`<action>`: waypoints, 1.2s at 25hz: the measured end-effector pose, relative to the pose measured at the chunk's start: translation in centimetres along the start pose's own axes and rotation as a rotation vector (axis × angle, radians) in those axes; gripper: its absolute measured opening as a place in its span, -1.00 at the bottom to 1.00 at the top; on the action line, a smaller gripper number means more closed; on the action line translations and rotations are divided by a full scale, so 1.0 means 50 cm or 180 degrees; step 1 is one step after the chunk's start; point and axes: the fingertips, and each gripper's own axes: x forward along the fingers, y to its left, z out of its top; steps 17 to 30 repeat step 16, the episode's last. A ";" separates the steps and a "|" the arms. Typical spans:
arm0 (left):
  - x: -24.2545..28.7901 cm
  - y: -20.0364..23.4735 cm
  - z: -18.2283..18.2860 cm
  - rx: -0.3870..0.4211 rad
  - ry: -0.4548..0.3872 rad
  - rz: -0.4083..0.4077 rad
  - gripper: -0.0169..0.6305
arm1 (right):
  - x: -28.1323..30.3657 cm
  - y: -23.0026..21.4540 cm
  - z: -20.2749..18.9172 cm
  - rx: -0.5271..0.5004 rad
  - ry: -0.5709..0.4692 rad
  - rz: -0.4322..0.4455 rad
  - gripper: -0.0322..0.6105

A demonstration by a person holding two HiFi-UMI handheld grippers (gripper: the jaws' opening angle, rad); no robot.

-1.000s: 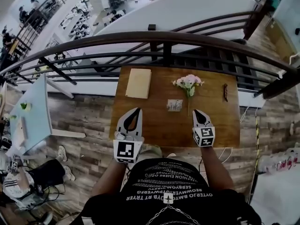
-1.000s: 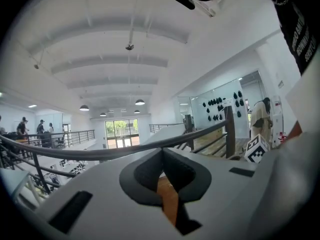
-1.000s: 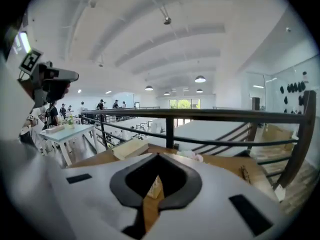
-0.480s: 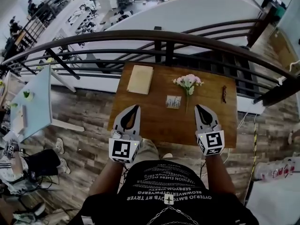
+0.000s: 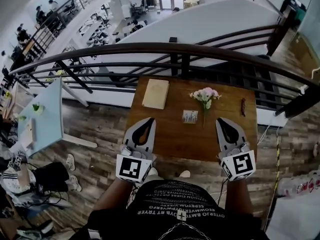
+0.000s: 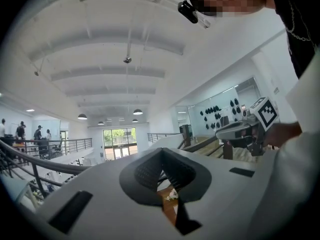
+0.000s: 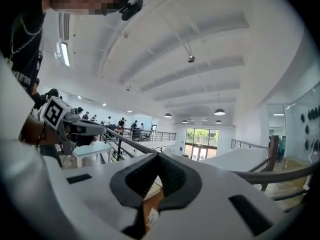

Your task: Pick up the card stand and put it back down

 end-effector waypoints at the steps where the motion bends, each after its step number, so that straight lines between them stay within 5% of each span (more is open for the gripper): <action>1: 0.005 0.005 -0.003 -0.0002 0.0027 -0.0035 -0.88 | 0.011 0.002 0.002 -0.0013 0.0015 -0.0003 -0.86; 16: -0.021 0.129 -0.062 -0.0056 0.0053 -0.0498 -0.88 | 0.108 0.138 -0.011 0.0115 0.0334 -0.0226 -0.86; 30: -0.021 0.129 -0.062 -0.0056 0.0053 -0.0498 -0.88 | 0.108 0.138 -0.011 0.0115 0.0334 -0.0226 -0.86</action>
